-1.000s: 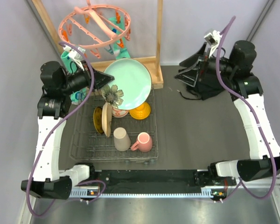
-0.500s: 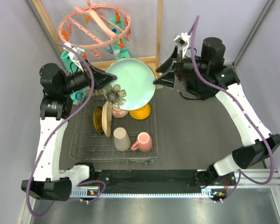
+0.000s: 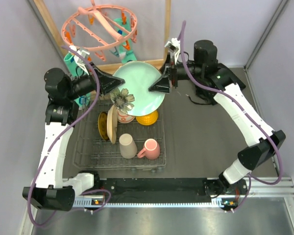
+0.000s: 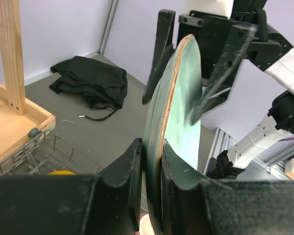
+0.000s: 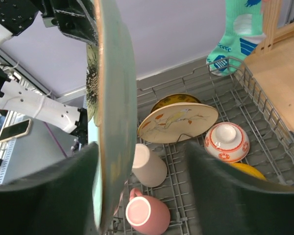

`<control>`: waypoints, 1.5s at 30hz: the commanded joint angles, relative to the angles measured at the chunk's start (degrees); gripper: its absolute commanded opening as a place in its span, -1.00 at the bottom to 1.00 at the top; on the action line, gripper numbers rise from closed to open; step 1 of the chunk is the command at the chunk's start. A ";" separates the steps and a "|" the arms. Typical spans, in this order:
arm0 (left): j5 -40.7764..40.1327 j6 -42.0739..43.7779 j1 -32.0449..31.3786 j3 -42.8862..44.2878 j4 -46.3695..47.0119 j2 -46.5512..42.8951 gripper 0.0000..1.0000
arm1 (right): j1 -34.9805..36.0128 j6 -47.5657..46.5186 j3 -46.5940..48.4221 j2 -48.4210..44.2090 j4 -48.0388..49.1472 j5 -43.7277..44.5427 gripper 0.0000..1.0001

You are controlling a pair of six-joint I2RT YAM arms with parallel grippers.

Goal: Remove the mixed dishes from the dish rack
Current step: Pick up the plate from the dish rack, then place the plate at the center of the board.

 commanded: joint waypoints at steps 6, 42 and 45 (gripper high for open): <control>-0.19 -2.90 -0.43 0.02 9.18 -1.87 -1.00 | 1.45 -1.73 4.27 2.01 -0.14 1.17 -0.93; -10.12 15.47 -0.42 -2.61 -8.05 -3.89 0.98 | -43.45 -14.19 -18.92 -8.11 -22.11 -8.05 -1.00; -9.24 16.70 -0.42 -4.45 -8.14 -4.07 0.98 | -49.24 -21.13 -21.30 -5.21 -27.55 -11.13 -1.00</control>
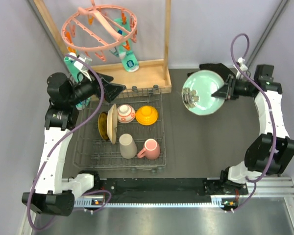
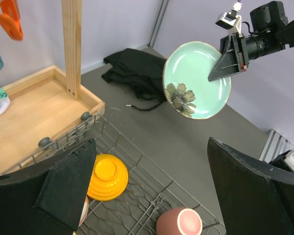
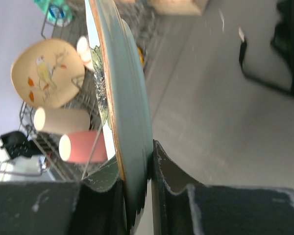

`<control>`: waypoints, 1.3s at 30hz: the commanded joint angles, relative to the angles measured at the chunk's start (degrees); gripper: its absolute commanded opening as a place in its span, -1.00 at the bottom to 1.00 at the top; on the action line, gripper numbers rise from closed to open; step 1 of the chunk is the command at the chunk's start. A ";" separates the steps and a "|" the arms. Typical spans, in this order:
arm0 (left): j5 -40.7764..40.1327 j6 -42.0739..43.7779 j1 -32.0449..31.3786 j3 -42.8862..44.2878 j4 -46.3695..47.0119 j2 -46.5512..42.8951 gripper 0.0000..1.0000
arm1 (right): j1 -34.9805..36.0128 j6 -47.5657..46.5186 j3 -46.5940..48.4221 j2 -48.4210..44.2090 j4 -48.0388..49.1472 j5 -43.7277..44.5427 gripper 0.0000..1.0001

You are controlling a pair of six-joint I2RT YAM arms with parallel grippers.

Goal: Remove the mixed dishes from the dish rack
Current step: Place the plate at the center of the board.

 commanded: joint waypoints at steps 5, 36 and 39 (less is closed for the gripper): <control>3.31 3.90 -0.05 -5.21 0.78 -1.25 0.98 | -12.11 -31.32 1.94 10.71 -25.37 -16.61 -1.00; 3.49 7.33 -0.14 -12.69 -0.89 -1.87 0.98 | -19.77 -44.90 0.71 36.12 -23.95 -8.72 -1.00; 3.58 7.59 -0.14 -12.69 -1.06 -2.04 0.98 | -19.77 -44.90 0.80 37.09 -23.33 -8.36 -1.00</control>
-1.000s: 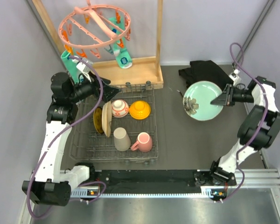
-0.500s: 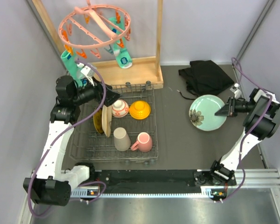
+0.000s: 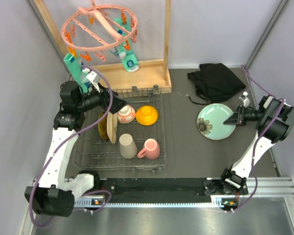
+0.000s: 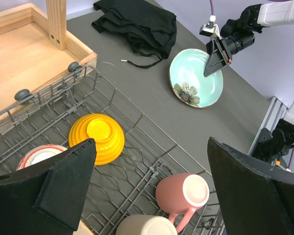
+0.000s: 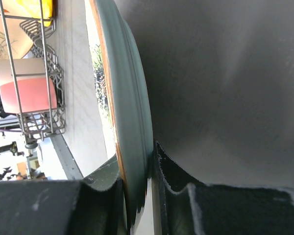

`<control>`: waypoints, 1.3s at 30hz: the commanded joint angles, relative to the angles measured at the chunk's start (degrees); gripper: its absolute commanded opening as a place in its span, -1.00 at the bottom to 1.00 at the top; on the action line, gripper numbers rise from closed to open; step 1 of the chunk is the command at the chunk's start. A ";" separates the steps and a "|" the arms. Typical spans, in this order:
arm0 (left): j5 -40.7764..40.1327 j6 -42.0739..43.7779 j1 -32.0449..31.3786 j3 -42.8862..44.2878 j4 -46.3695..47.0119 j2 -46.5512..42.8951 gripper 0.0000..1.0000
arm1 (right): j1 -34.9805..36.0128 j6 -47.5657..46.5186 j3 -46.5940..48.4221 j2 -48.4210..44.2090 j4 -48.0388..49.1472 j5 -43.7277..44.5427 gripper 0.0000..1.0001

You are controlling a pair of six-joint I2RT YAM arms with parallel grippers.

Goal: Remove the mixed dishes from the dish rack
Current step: Place the plate at the center of the board.

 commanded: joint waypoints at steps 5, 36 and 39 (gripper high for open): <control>0.93 1.78 -0.14 -0.67 0.75 -1.95 0.98 | 0.01 -1.60 1.96 1.21 -1.03 -5.37 -1.00; 1.37 4.85 -0.14 -1.99 -1.18 -3.18 0.98 | -1.92 11.75 -0.67 -3.09 14.70 12.47 0.18; 1.29 5.20 -0.14 -2.08 -1.45 -3.54 0.98 | -2.01 12.64 -1.03 -4.41 15.67 15.11 0.18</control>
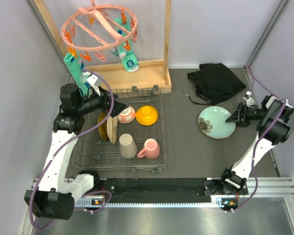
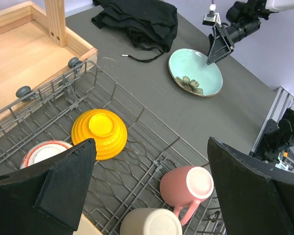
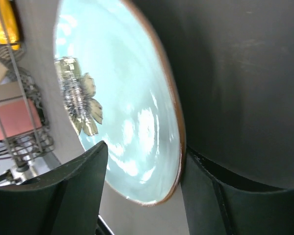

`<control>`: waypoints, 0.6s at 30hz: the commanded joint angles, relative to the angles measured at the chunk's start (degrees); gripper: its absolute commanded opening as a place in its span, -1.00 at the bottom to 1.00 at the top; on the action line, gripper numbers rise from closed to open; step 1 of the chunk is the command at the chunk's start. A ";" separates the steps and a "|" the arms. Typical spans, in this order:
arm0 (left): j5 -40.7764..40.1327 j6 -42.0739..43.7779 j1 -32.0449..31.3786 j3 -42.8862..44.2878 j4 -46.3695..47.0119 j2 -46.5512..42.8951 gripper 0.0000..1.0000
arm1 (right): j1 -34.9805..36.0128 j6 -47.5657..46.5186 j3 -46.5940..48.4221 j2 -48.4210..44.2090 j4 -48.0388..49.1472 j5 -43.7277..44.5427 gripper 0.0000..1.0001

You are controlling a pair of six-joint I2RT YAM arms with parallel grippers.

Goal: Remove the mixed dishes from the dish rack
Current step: Place the plate at the center of the board, then pick up the plate from the dish rack.

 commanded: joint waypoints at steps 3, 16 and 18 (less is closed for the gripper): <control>0.61 2.23 -0.14 -0.61 -0.18 -1.68 0.98 | -0.92 0.29 -0.87 -3.65 8.04 10.62 0.18; -19.84 9.61 -0.05 2.28 -9.31 -2.74 0.97 | -0.92 1.26 -1.93 -10.59 9.87 15.53 0.19; -28.63 11.11 -0.14 4.03 -12.73 -2.47 0.97 | -0.83 1.87 -2.63 -13.57 10.93 17.63 0.22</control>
